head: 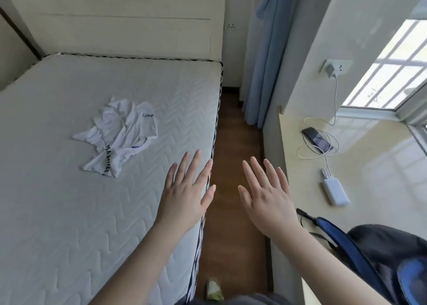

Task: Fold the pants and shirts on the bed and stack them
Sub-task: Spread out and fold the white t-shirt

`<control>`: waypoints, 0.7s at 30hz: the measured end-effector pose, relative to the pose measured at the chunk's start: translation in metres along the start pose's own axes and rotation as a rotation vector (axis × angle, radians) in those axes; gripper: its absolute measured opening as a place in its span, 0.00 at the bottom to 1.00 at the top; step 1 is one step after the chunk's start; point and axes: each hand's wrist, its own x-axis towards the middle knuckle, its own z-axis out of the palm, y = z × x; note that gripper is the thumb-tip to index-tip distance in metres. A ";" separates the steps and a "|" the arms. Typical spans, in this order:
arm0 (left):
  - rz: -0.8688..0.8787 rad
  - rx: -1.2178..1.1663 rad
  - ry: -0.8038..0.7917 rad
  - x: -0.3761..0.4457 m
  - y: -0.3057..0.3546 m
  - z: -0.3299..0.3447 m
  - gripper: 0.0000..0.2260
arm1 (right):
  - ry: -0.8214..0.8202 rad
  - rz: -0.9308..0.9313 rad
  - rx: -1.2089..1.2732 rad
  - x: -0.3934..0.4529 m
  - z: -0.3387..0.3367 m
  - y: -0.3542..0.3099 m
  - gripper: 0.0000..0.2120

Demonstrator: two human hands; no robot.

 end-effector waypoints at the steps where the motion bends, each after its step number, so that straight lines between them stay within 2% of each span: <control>1: -0.005 -0.007 0.011 0.011 -0.003 -0.001 0.26 | 0.010 0.001 -0.004 0.012 -0.001 -0.001 0.29; 10: -0.235 -0.024 -0.026 0.117 -0.029 0.010 0.28 | 0.013 -0.153 0.031 0.150 0.006 0.015 0.29; 16: -0.401 -0.002 -0.032 0.189 -0.039 0.011 0.30 | -0.016 -0.374 0.025 0.257 -0.002 0.030 0.30; 21: -0.538 0.001 -0.027 0.214 -0.050 0.009 0.29 | -0.077 -0.519 0.015 0.330 -0.002 0.025 0.29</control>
